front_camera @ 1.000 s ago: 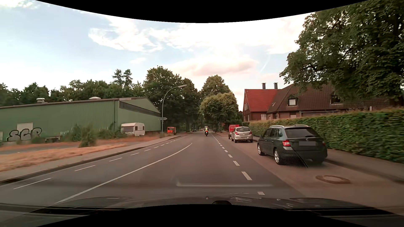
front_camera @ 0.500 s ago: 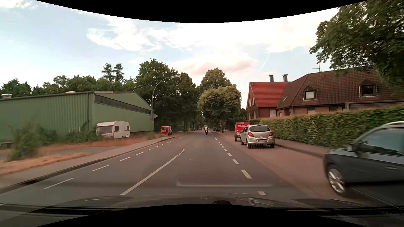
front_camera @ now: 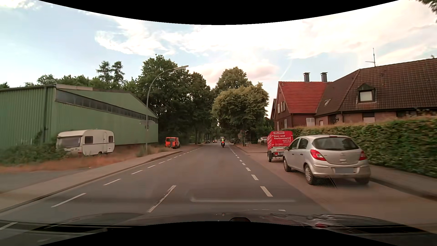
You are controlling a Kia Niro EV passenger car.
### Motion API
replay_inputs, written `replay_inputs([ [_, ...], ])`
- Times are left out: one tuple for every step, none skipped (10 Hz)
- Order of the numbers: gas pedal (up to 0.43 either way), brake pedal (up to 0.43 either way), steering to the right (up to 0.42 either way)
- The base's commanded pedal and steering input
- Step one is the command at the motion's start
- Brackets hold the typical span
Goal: Follow the waypoints while adhering to traffic rules and regulations
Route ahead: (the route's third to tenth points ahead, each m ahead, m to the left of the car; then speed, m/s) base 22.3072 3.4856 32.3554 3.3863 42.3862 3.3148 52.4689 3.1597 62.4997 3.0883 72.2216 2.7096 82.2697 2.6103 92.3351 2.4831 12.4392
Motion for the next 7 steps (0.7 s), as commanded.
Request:
replay_inputs([
  [0.177, 0.0, 0.001],
  [0.177, 0.0, 0.0],
  [0.177, 0.0, 0.0],
  [0.169, 0.0, 0.0],
  [0.169, 0.0, -0.002],
  [0.169, 0.0, -0.002],
  [0.169, 0.0, -0.006],
])
